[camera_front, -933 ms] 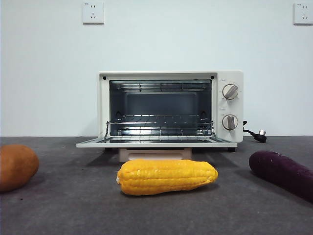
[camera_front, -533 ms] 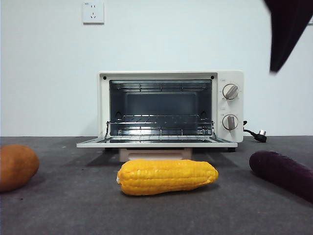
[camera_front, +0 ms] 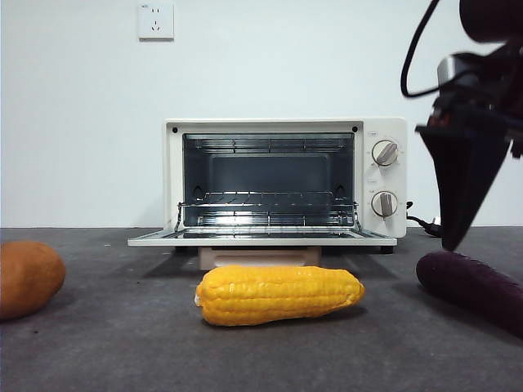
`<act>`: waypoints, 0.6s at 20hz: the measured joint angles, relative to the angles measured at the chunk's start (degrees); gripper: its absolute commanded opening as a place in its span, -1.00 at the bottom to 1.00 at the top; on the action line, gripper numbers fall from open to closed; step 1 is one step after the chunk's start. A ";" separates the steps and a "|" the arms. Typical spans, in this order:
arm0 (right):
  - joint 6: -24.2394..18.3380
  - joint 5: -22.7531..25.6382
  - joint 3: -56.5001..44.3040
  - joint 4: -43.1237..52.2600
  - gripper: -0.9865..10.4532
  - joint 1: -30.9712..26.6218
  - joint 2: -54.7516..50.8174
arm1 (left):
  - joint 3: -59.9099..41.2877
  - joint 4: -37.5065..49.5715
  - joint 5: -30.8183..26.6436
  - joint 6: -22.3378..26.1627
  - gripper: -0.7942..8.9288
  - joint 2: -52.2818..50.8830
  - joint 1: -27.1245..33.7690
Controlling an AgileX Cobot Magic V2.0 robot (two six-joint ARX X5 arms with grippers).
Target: Take the eggplant from the table,put the eggplant in the oven
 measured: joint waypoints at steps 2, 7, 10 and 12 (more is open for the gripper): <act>0.68 0.59 -1.09 1.38 0.10 0.00 1.18 | 0.00 0.00 0.00 0.04 -0.85 0.00 -0.39; 1.27 2.36 -1.49 2.86 -0.12 0.00 3.67 | 0.00 0.00 0.00 0.39 -0.85 0.00 -0.50; 1.27 3.04 -1.68 4.13 -0.12 0.00 4.74 | 0.00 -0.02 0.00 0.39 -0.85 0.00 -0.50; 1.49 4.28 -1.68 4.26 -0.12 0.00 4.87 | 0.02 -0.02 0.00 0.39 -0.85 0.00 -0.50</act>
